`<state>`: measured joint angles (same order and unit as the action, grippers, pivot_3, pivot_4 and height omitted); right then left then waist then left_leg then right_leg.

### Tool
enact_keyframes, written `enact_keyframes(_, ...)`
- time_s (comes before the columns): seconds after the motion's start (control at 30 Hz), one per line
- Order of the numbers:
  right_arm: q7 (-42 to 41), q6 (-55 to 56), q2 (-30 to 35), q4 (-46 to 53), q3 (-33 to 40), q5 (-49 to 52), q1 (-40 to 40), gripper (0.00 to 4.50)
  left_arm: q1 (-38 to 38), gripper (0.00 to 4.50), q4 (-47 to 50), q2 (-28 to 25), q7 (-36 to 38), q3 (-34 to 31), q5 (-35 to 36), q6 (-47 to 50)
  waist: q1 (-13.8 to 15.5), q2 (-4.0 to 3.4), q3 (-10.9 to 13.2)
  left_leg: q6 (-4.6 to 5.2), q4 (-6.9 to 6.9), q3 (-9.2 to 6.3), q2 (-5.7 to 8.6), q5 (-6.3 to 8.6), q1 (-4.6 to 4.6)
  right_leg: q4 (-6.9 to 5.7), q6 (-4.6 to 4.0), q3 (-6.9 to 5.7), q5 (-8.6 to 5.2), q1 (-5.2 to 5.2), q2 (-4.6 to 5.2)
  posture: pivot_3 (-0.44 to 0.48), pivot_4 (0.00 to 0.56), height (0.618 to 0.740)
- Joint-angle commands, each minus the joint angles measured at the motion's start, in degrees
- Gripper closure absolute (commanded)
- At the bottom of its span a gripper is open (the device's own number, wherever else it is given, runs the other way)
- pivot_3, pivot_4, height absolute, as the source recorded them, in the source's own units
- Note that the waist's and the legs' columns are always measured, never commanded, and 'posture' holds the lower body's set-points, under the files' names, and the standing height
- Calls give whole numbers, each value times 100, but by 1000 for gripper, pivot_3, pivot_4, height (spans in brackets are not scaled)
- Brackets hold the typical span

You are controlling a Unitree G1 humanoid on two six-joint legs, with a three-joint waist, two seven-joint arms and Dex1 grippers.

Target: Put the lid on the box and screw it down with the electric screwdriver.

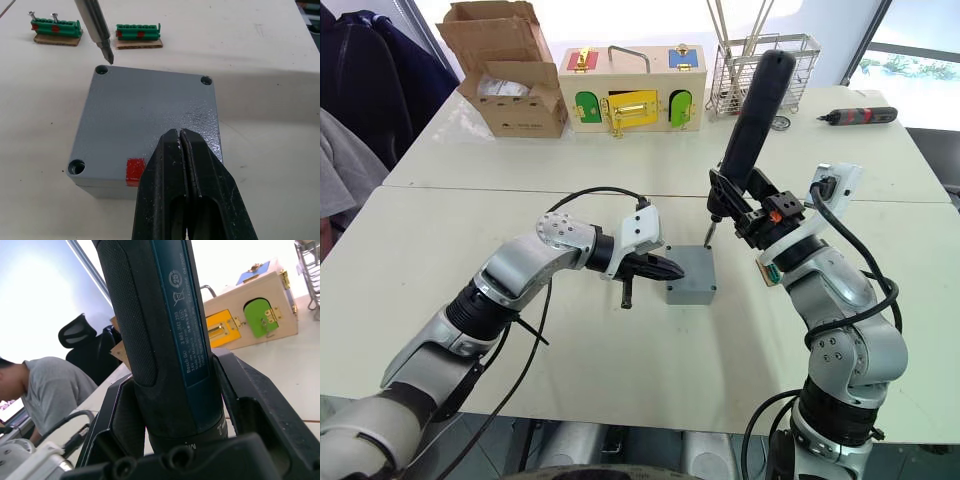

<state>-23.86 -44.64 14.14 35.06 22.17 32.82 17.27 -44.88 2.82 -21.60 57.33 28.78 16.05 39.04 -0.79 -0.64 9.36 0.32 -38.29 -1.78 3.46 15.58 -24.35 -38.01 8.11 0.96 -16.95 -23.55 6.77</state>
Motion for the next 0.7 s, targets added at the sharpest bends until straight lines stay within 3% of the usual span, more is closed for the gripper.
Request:
enact_keyframes(0.03, 41, 433, 96, 61, -73, 52, 18, 2567, 70, 4500, -4, 63, -7, -5, -89, 1, -2, 0, 0, 0, 0, 0, 0, 0, 0, 0, 0, 0, 0, 0, 0, 0, 150, 739)
enact_keyframes(0.7, 203, 1318, 247, -552, -730, -168, -203, 2567, 122, 4500, 117, -20, 9, -101, -143, 84, -15, 0, 0, 0, 1, 1, -2, 0, 5, 0, 0, 0, 0, 2, -1, 0, 150, 739)
